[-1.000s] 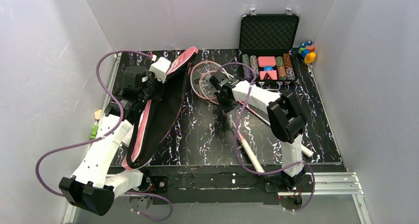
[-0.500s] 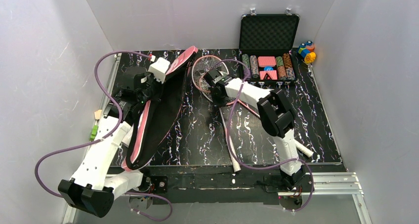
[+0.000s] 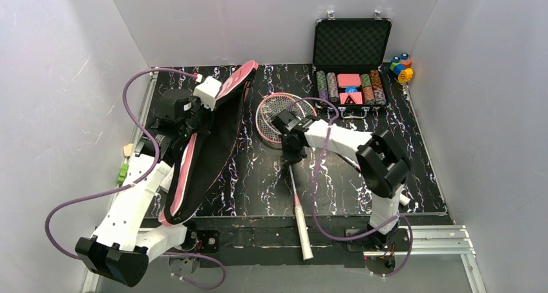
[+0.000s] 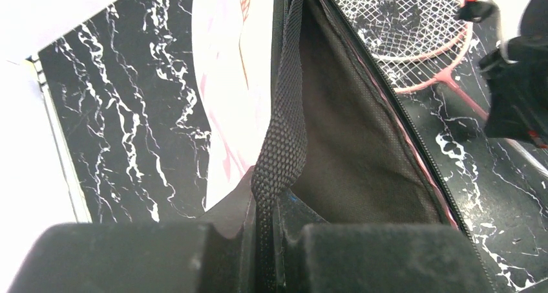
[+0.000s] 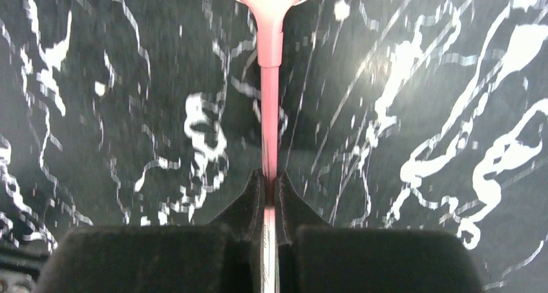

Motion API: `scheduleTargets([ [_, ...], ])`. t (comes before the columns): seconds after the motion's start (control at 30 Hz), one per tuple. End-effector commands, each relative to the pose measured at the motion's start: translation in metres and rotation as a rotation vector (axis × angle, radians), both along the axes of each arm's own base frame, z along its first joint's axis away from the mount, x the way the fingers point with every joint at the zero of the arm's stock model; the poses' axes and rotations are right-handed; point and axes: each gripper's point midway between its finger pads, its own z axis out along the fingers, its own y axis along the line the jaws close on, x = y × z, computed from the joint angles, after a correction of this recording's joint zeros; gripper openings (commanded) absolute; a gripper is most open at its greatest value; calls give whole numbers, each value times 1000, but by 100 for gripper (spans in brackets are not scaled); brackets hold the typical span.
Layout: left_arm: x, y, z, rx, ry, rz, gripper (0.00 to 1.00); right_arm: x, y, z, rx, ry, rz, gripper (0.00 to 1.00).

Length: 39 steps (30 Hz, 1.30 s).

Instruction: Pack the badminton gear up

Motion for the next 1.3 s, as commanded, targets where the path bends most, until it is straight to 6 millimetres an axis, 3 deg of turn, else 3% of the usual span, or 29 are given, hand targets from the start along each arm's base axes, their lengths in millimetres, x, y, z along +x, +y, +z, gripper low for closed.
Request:
scheduleTargets([
  [0.0,-4,-4,-10,-50,16,7,0,-31,1,37,79,-12,-2,1],
  [0.13,-5,-9,-39,-71,92,2,0,-71,-16,57,75,-16,15,1],
  [0.3,-1,-14,-62,-78,124,1,0,-123,-43,81,101,-14,23,1],
  [0.43,1,-24,-79,-86,159,-21,0,-154,-49,98,122,-8,67,1],
  [0.57,5,-37,-95,-75,174,-45,0,-173,-45,114,111,-8,111,1],
  [0.87,19,-64,-109,-52,182,-94,0,-185,-22,123,64,6,200,1],
  [1.0,23,-69,-122,-48,210,-97,0,-189,-18,117,60,29,227,1],
  [1.27,33,-89,-110,-99,199,-107,0,-186,19,105,51,72,320,1],
])
